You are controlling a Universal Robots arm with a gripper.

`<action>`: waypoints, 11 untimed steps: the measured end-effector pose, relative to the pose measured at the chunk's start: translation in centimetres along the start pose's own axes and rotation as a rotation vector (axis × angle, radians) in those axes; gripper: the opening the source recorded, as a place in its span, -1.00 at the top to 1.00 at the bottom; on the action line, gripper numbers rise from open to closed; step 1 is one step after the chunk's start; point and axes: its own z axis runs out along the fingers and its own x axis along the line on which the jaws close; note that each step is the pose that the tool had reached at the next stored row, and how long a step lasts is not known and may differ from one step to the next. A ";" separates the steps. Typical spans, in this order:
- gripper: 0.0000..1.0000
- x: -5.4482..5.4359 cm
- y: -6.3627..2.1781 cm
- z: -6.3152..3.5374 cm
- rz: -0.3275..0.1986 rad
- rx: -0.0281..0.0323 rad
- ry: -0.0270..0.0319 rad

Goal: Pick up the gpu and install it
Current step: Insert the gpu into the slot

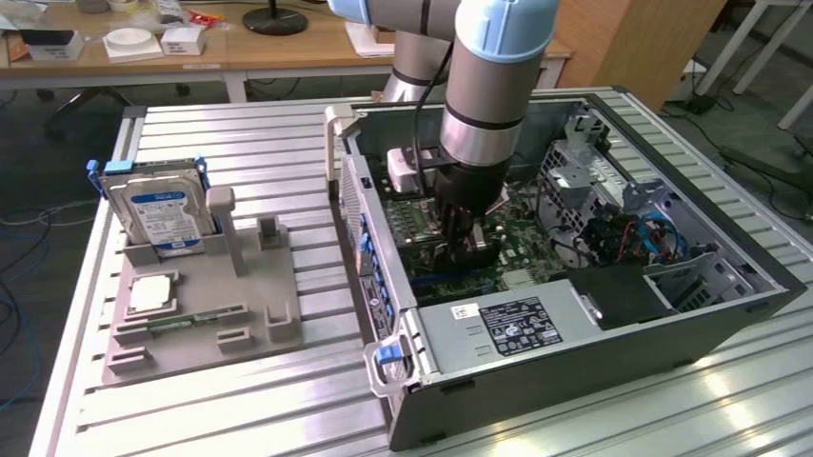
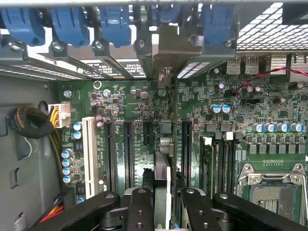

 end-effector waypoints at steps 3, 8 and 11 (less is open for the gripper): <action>0.47 0.0 0.00 0.03 0.000 0.0000 -0.0002; 0.47 0.0 -0.02 -0.17 0.000 0.0008 -0.0017; 0.47 0.0 -0.01 -0.22 0.000 0.0002 -0.0006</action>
